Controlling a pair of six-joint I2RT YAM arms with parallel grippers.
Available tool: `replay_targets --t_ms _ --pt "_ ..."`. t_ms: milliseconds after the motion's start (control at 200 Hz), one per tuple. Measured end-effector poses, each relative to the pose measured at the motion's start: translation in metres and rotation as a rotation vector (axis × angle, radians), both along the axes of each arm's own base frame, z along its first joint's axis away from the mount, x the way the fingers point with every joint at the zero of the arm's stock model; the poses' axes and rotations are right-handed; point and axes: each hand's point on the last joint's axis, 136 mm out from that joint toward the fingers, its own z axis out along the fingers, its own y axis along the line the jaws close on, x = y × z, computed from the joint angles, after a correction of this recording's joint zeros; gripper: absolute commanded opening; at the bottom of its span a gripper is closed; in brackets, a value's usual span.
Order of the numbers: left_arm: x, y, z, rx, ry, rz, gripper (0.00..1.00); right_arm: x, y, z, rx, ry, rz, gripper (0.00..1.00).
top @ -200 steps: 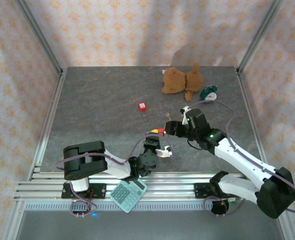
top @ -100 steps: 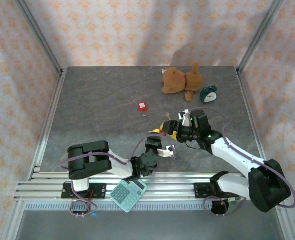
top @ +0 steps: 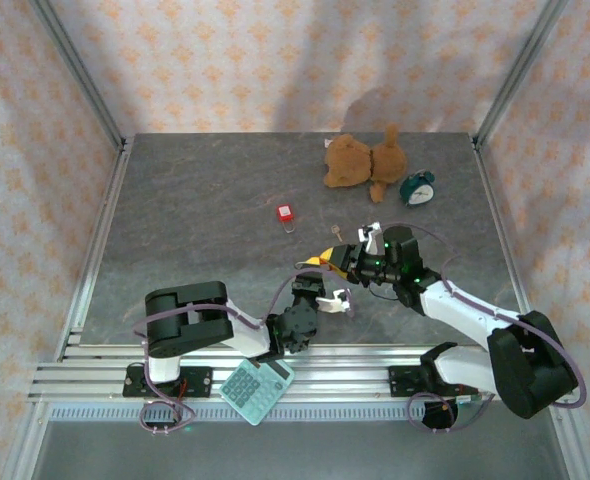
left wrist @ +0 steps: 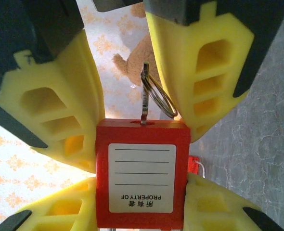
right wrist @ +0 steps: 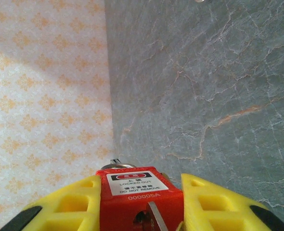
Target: Unlock with the key
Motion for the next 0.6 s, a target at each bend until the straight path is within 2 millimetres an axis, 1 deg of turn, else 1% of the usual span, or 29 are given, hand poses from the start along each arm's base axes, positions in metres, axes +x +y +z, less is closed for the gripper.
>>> replay_targets --t_ms 85,175,265,365,470,601 --pt "0.000 0.000 0.000 -0.002 -0.004 0.003 0.45 0.000 0.000 0.000 -0.001 -0.001 -0.001 0.23" --pt "0.000 0.000 0.001 -0.009 -0.009 0.003 0.63 0.000 -0.001 -0.001 -0.004 0.004 -0.003 0.23" --pt "0.000 -0.001 0.005 -0.030 -0.018 0.001 0.74 0.000 -0.003 0.000 -0.013 0.002 -0.009 0.22" --pt "-0.001 0.001 0.007 -0.051 -0.023 0.002 0.80 0.006 -0.008 0.003 -0.025 -0.009 -0.024 0.22" --pt "-0.003 0.008 0.010 -0.057 -0.024 0.005 0.83 0.018 -0.012 0.014 -0.033 -0.049 -0.044 0.21" --pt "-0.008 0.016 0.022 -0.091 -0.027 0.007 0.85 0.031 -0.013 0.026 -0.036 -0.092 -0.058 0.21"
